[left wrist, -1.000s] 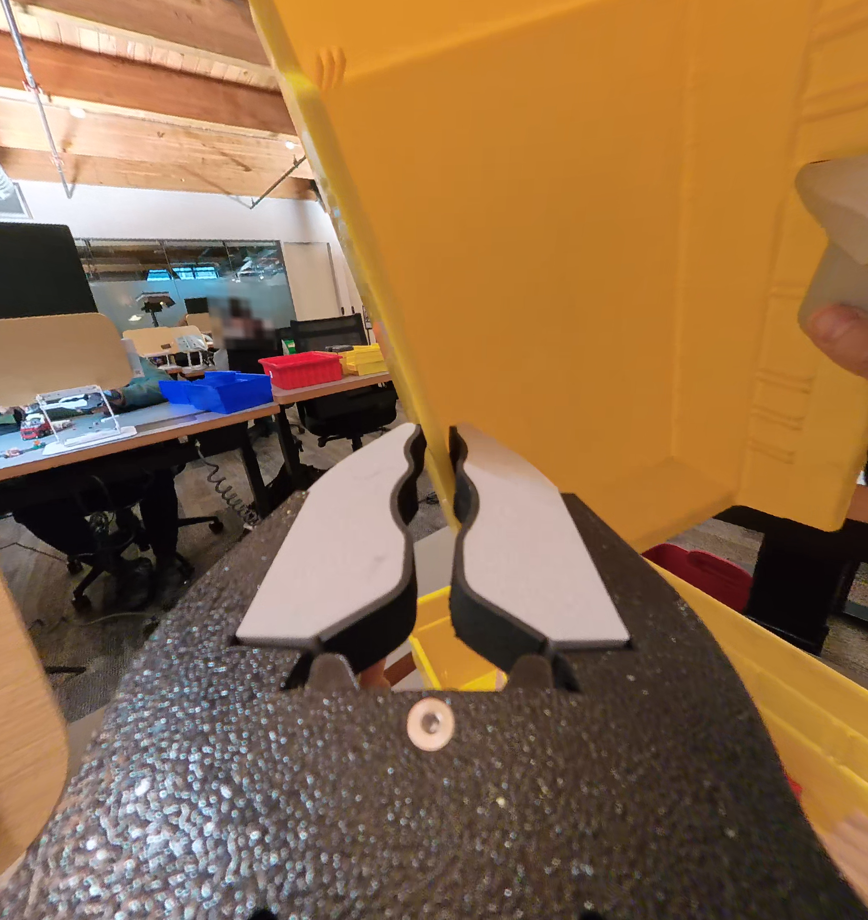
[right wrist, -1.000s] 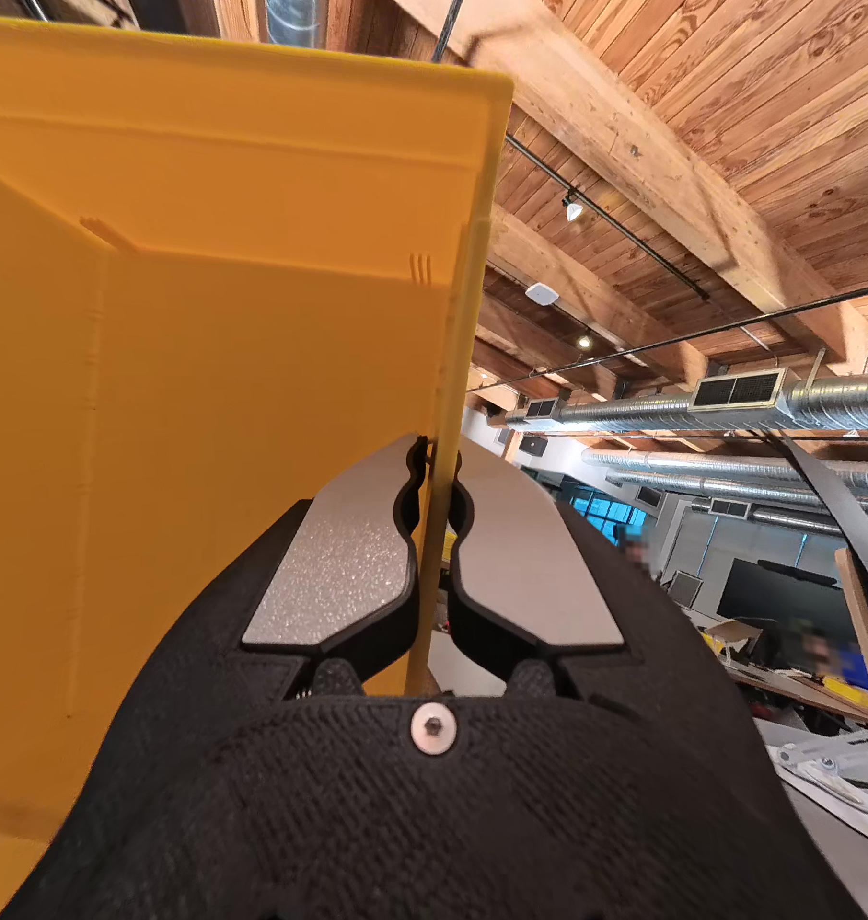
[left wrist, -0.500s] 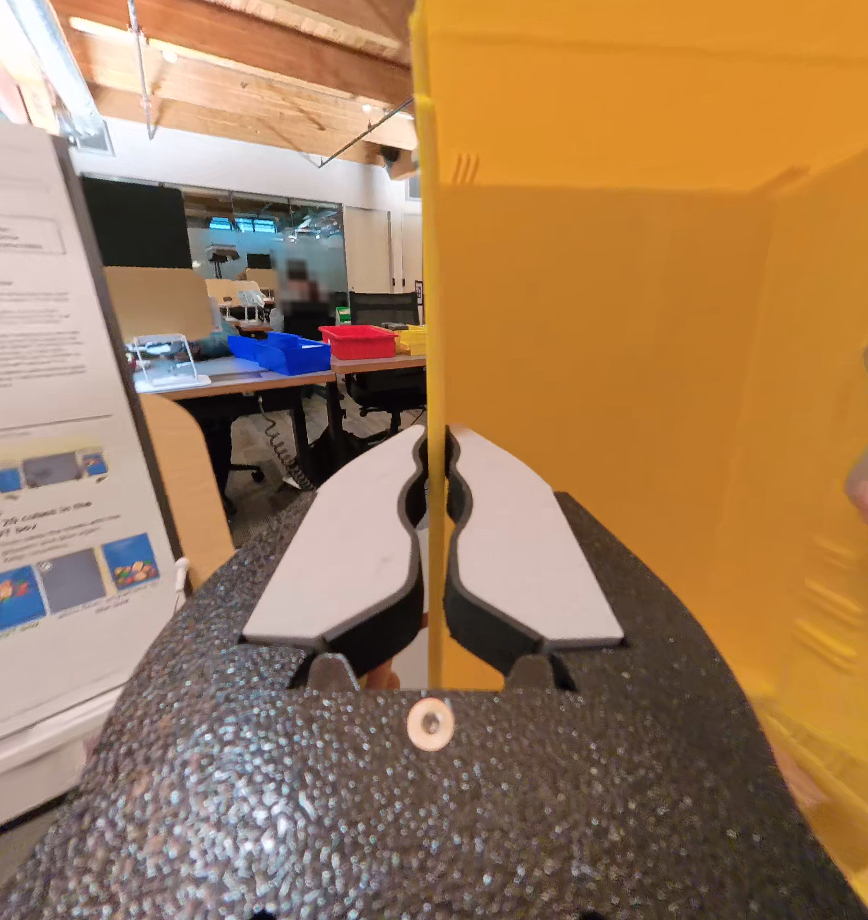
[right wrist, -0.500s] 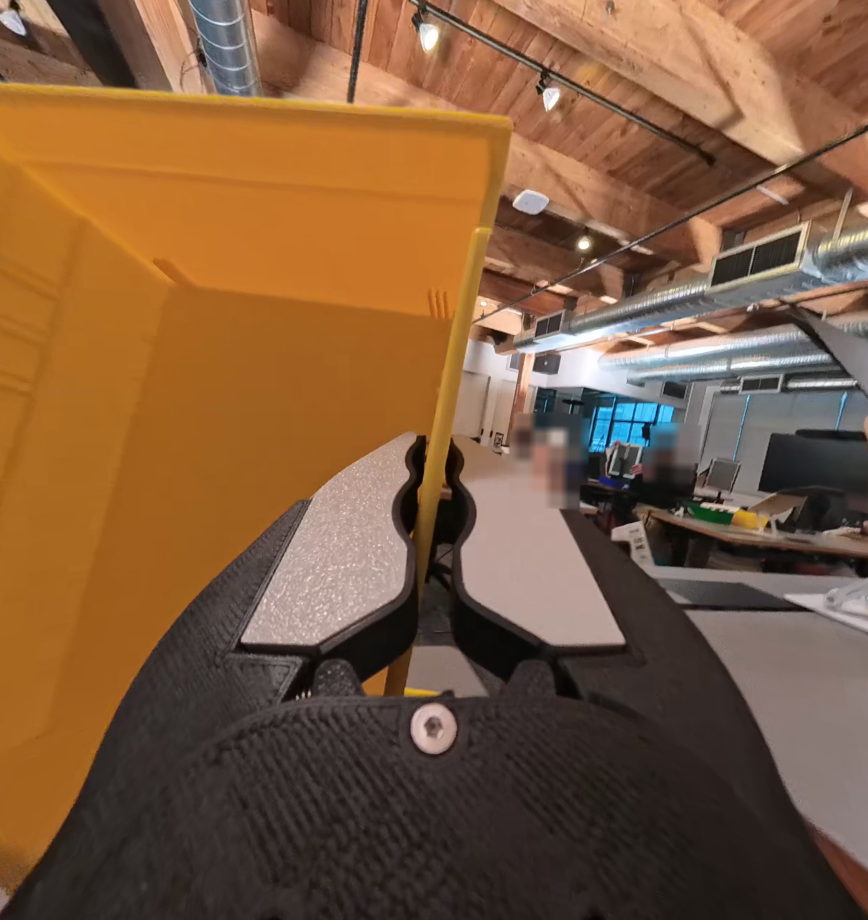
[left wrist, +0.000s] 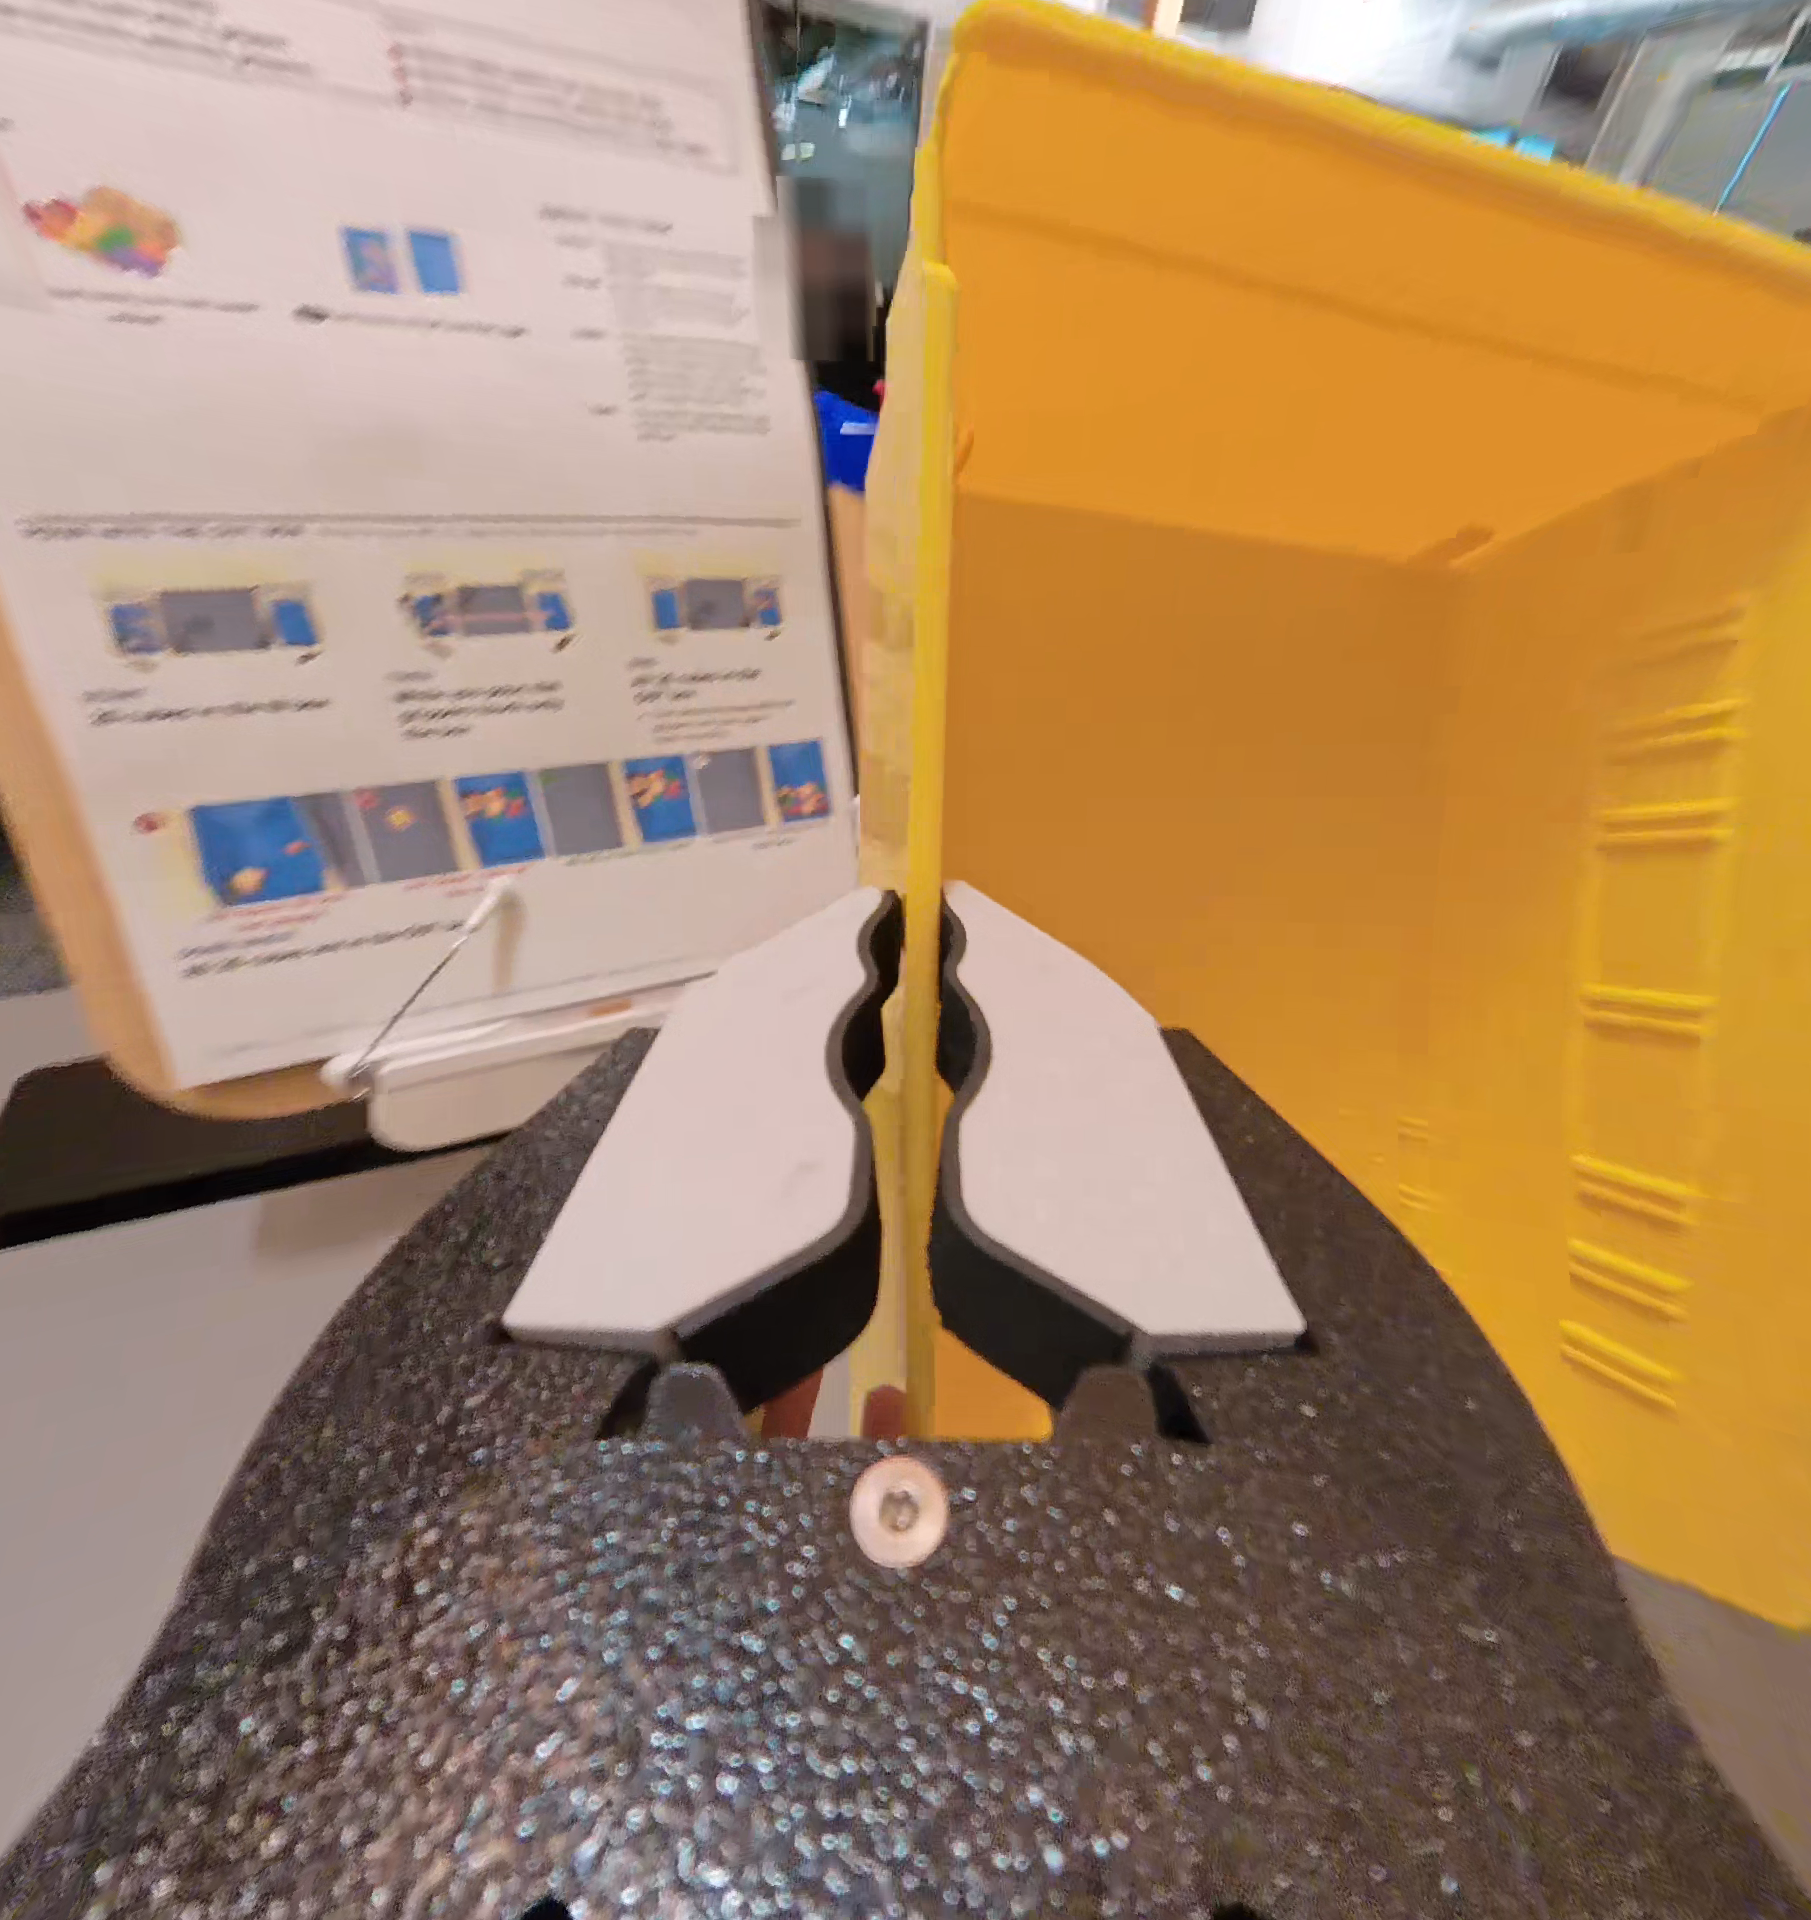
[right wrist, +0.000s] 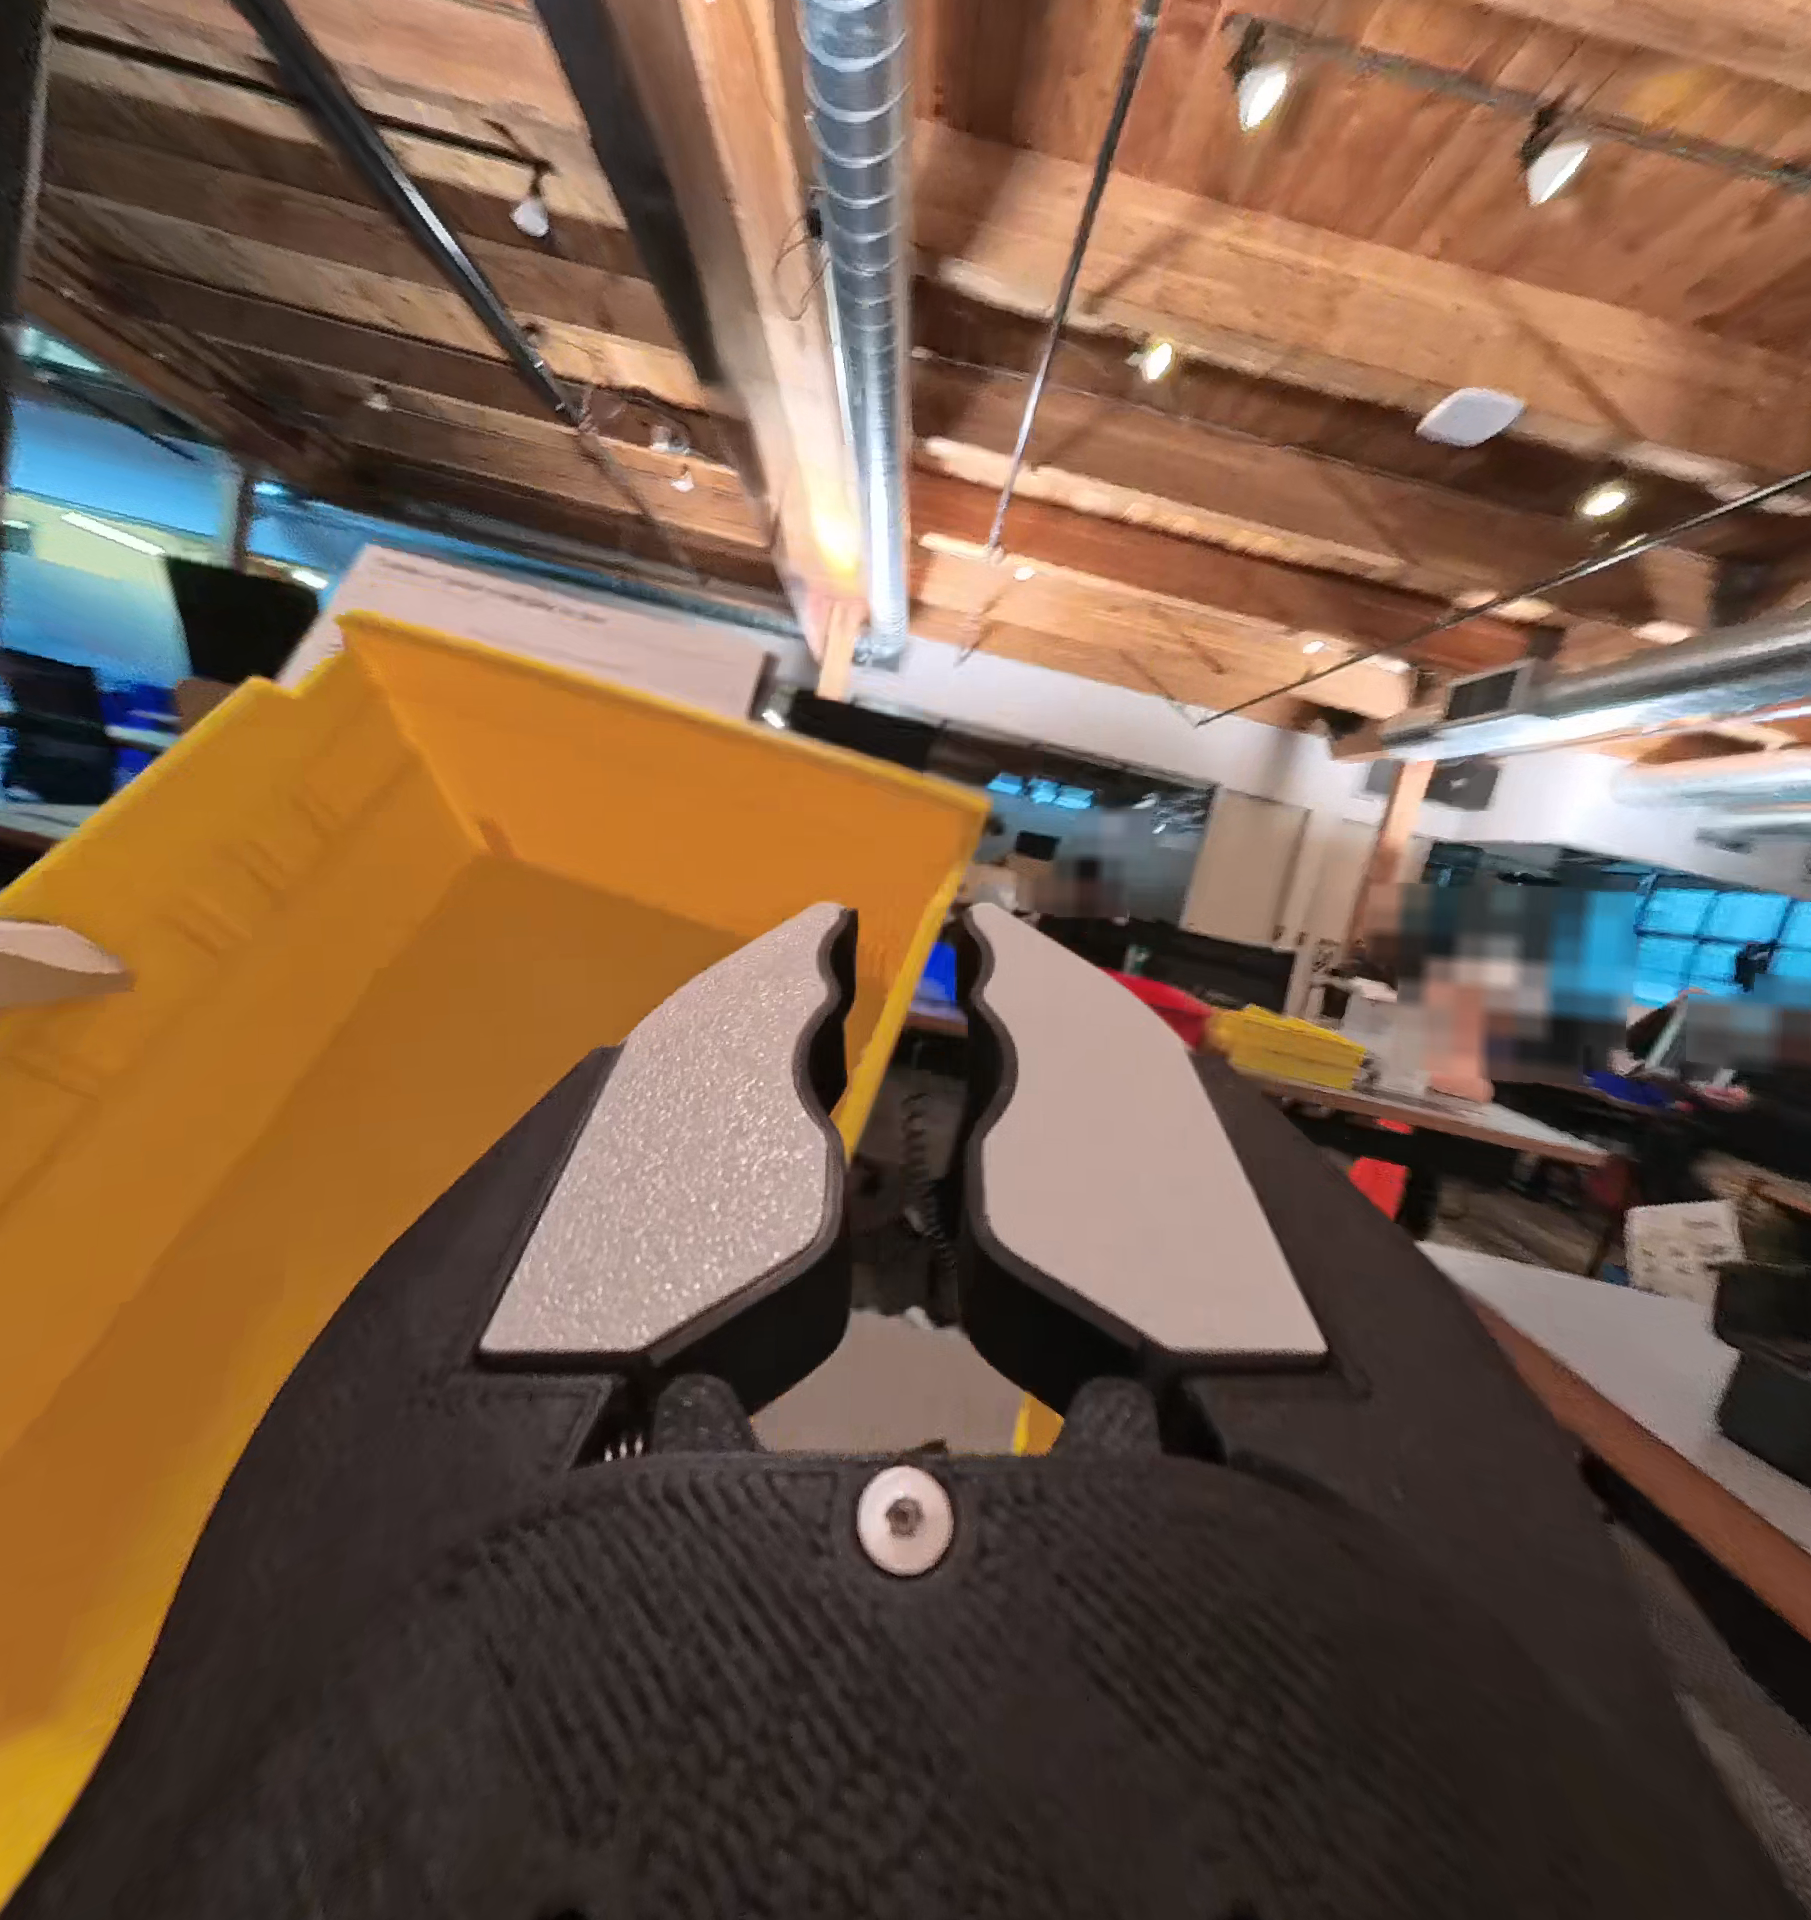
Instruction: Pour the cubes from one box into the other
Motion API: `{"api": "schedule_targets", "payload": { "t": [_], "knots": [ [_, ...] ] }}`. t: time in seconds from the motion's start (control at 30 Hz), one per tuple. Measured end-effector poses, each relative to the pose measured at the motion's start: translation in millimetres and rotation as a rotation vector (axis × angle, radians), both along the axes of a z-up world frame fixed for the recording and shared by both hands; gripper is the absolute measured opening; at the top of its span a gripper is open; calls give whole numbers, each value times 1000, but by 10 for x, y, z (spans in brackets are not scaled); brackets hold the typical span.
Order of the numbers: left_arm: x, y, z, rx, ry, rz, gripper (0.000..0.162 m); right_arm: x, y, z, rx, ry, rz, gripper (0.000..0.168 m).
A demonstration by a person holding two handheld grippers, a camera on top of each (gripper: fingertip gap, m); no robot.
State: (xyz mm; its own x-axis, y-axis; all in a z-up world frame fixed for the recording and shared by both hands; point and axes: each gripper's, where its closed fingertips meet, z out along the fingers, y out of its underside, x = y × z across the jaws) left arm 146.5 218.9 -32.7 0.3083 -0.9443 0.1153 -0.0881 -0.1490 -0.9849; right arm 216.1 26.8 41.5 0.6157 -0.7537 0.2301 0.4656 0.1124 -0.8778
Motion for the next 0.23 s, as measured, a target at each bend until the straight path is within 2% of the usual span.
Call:
{"api": "schedule_targets", "payload": {
  "t": [0.1, 0.23],
  "knots": [
    [-404, 399, -189, 4, 97, 24, 4, -41, 78, -98, -45, 120, 71, 39],
    [-1064, 978, -461, -18, 203, 40, 4, 100, -124, -316, -109, 232, 99, 68]
  ]
}}
